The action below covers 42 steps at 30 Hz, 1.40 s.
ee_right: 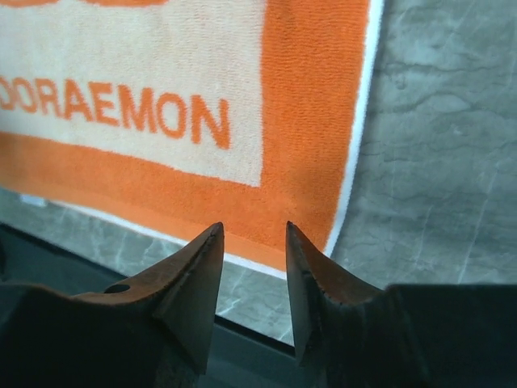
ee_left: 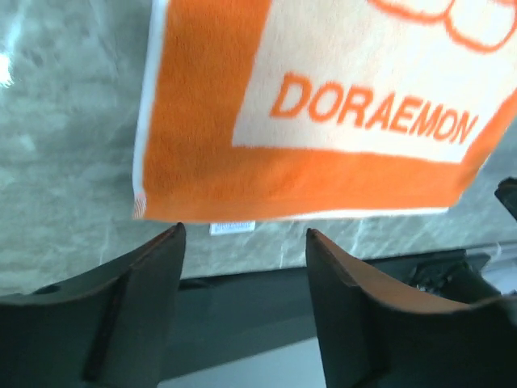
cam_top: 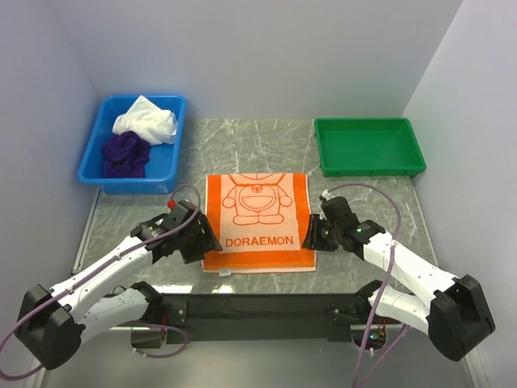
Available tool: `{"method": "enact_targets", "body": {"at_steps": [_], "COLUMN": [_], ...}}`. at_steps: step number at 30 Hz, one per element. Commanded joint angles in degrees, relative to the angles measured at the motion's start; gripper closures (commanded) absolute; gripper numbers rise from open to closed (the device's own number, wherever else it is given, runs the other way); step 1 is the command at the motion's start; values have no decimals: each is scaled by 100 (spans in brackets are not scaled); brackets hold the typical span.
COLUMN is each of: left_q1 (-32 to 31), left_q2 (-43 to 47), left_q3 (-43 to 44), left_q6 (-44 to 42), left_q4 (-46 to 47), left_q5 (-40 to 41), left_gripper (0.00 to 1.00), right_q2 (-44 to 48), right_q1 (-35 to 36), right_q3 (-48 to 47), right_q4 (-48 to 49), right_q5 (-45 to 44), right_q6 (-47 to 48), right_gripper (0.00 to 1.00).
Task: Fold and stack the towels
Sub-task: Fold the towel
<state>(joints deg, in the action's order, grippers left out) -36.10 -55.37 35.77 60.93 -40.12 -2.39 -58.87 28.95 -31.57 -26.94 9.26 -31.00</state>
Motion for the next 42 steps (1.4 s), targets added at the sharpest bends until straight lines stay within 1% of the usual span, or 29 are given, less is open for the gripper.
{"method": "enact_targets", "body": {"at_steps": [1, 3, 4, 6, 7, 8, 9, 10, 11, 14, 15, 17, 18, 21, 22, 24, 25, 26, 28, 29, 33, 36, 38, 40, 42], "left_q1": [-20, -20, -12, 6, 6, 24, 41, 76, 103, 226, 235, 252, 252, 252, 252, 252, 252, 252, 244, 243, 235, 235, 235, 243, 243], "left_q2": [-183, -359, -595, -921, -1288, -1474, -1676, -2105, -2335, -3170, -3512, -3734, -3839, -3867, -3832, -3684, -3604, -3516, -3191, -3086, -2349, -1970, -1785, -1556, -1468], "left_q3": [167, 228, 316, 763, 948, 1324, 1501, 1668, 2027, 2599, 2698, 2760, 2708, 2313, 2025, 1698, 1514, 1147, 784, 461, -166, -316, -150, 261, 570], "left_q6": [-2, -72, -124, -335, -405, -589, -678, -748, -932, -1205, -1267, -1337, -1364, -1338, -1320, -1285, -1233, -1197, -1092, -1066, -925, -907, -925, -977, -1030], "left_q4": [73, 267, 450, 549, 627, 698, 751, 803, 856, 822, 787, 751, 812, 891, 918, 962, 1023, 1058, 1120, 1129, 1120, 954, 761, 655, 637], "left_q5": [396, 485, 546, 845, 950, 1125, 1197, 1250, 1233, 1285, 1181, 1084, 996, 732, 575, 425, 285, 283, 117, -23, -235, -253, -200, 80, 387], "left_gripper": [33, 33, 33, 34, 35, 35, 36, 36, 37, 41, 44, 47, 50, 52, 52, 52, 52, 51, 51, 51, 50, 47, 44, 42, 40], "right_q2": [-89, -142, -194, -449, -667, -791, -932, -1081, -1404, -2074, -2232, -2558, -2629, -2875, -2893, -2867, -2788, -2735, -2560, -2490, -2024, -1637, -1391, -1102, -1013], "right_q1": [93, 93, 93, 93, 102, 85, 76, 84, 67, 6, -12, -30, -38, -30, -38, -38, -39, -39, -38, -30, -30, -21, -30, -47, -170], "right_q3": [-183, -252, -323, -673, -971, -1104, -1227, -1342, -1578, -1940, -2019, -2081, -2055, -1950, -1810, -1616, -1372, -1230, -844, -729, -201, -112, -252, -471, -778], "right_q4": [-268, -32, 30, 188, 241, 372, 469, 566, 732, 970, 989, 1093, 1129, 1024, 972, 892, 805, 761, 647, 620, 584, 471, 435, 592, 794], "right_q5": [-915, -1065, -1110, -1189, -1259, -1286, -1303, -1312, -1304, -1286, -1234, -1111, -1058, -952, -813, -689, -680, -680, -583, -522, -205, -65, 111, 129, 85], "right_q6": [-54, -38, -2, 129, 191, 243, 305, 332, 358, 358, 341, 288, 271, 200, 191, 130, 104, 69, 33, -2, -108, -82, -20, -2, 15], "right_gripper": [55, 55, 55, 56, 56, 56, 56, 56, 56, 57, 57, 57, 57, 56, 56, 56, 56, 56, 55, 55, 55, 55, 55, 55, 55]}}
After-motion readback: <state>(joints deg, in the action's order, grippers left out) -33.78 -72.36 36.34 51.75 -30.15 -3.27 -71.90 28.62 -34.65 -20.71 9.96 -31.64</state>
